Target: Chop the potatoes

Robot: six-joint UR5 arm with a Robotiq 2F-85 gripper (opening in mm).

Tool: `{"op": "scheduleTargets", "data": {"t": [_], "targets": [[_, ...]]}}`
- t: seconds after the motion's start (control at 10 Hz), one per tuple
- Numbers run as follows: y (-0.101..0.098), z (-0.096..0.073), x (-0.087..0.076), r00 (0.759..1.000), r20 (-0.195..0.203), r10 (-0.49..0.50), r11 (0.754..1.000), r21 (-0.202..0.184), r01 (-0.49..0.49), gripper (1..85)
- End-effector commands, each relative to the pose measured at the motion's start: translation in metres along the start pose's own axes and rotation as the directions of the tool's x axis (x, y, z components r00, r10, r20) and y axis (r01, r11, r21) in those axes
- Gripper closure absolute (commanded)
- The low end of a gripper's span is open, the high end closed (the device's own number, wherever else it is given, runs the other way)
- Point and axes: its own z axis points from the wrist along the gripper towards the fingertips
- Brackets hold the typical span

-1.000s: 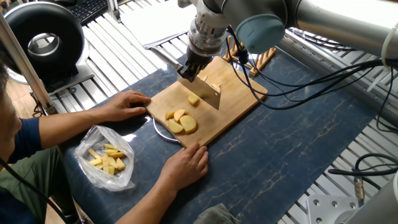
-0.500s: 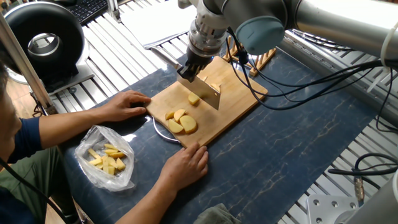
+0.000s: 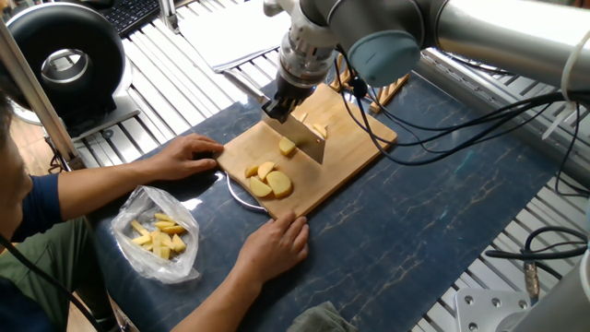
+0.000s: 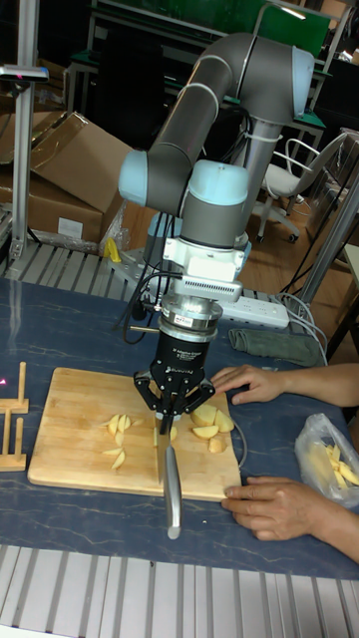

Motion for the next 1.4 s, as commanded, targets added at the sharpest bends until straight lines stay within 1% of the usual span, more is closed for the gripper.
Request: {"op": "scheduleTargets", "data": {"t": [0.0,0.2,0.3,0.4,0.5,0.7,0.8,1.0,1.3], "targets": [[0.001,0.004,-0.005,1.0,0.023,0.01,1.0,-0.007,-0.01,84.7],[0.0,0.003,-0.008,1.0,0.031,0.005,1.0,-0.007,-0.005,84.7],[0.0,-0.01,-0.003,1.0,-0.003,-0.001,1.0,-0.013,0.001,84.7],[-0.001,-0.028,0.002,0.999,-0.04,-0.007,1.0,-0.023,0.006,84.7],[0.001,-0.038,0.004,0.998,-0.056,-0.003,0.999,-0.033,0.001,84.7],[0.007,-0.032,-0.002,0.999,-0.045,0.009,0.999,-0.046,-0.011,84.7],[0.01,-0.033,-0.003,0.999,-0.045,0.017,0.999,-0.043,-0.019,84.7],[0.009,-0.03,-0.004,0.999,-0.041,0.014,0.999,-0.038,-0.016,84.7],[0.005,-0.02,-0.006,1.0,-0.024,0.009,0.999,-0.031,-0.009,84.7]]}}
